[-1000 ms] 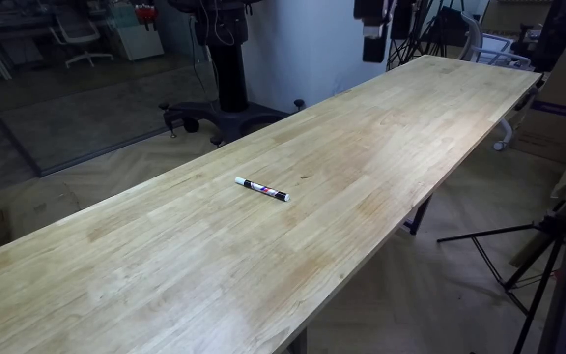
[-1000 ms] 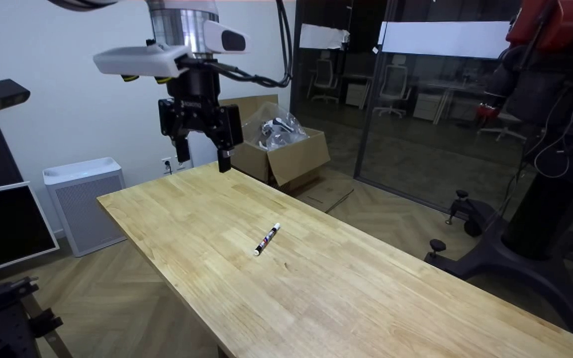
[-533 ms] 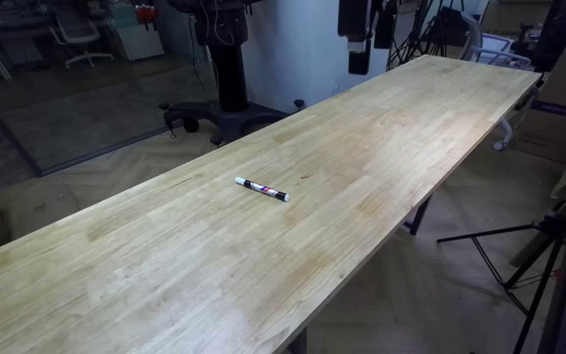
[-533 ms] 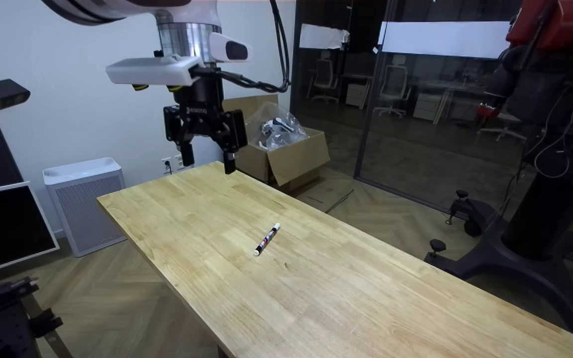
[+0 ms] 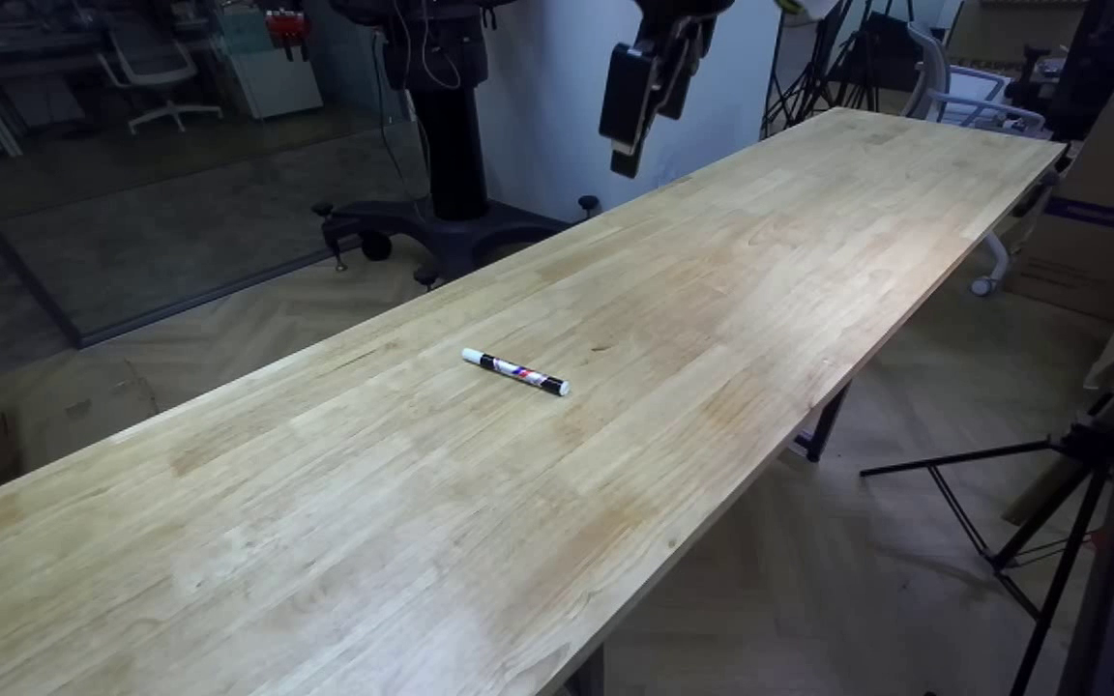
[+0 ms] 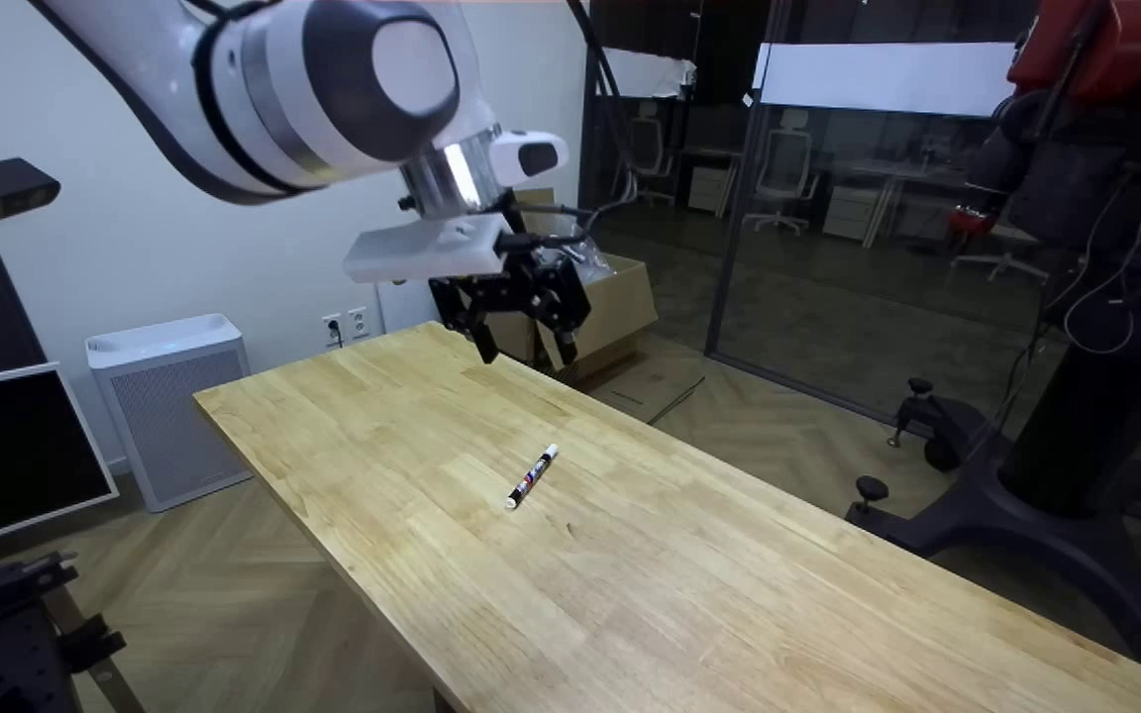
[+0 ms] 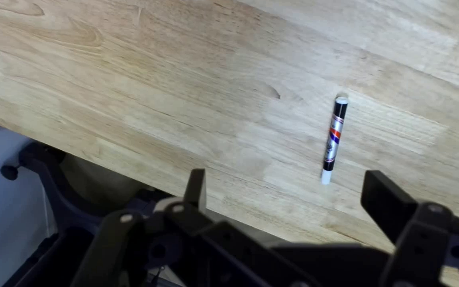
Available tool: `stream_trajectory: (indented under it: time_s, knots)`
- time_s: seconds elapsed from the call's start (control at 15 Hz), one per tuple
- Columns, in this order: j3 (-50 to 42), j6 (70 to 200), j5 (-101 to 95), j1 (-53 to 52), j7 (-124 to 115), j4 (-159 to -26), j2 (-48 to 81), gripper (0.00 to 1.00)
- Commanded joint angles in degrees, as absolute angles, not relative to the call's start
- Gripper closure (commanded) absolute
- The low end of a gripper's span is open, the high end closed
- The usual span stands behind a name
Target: Move the pen backwards
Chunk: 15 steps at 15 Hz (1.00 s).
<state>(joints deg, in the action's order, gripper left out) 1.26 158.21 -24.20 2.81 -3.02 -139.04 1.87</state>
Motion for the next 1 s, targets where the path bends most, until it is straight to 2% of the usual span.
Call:
stream_trajectory:
  time_s: [0.0,0.4,0.47,0.8,0.93]
  knots:
    - [-0.4,161.3,-22.9,1.4,-4.8,-131.6,12.7,0.00]
    - [3.5,158.1,-5.0,1.2,1.2,-121.5,24.9,0.00]
    - [1.7,160.6,-6.9,0.3,1.2,-126.2,21.2,0.00]
    - [1.4,160.7,-6.5,0.0,1.6,-125.4,22.6,0.00]
    - [2.7,157.1,-5.2,0.9,3.9,-122.6,24.9,0.00]
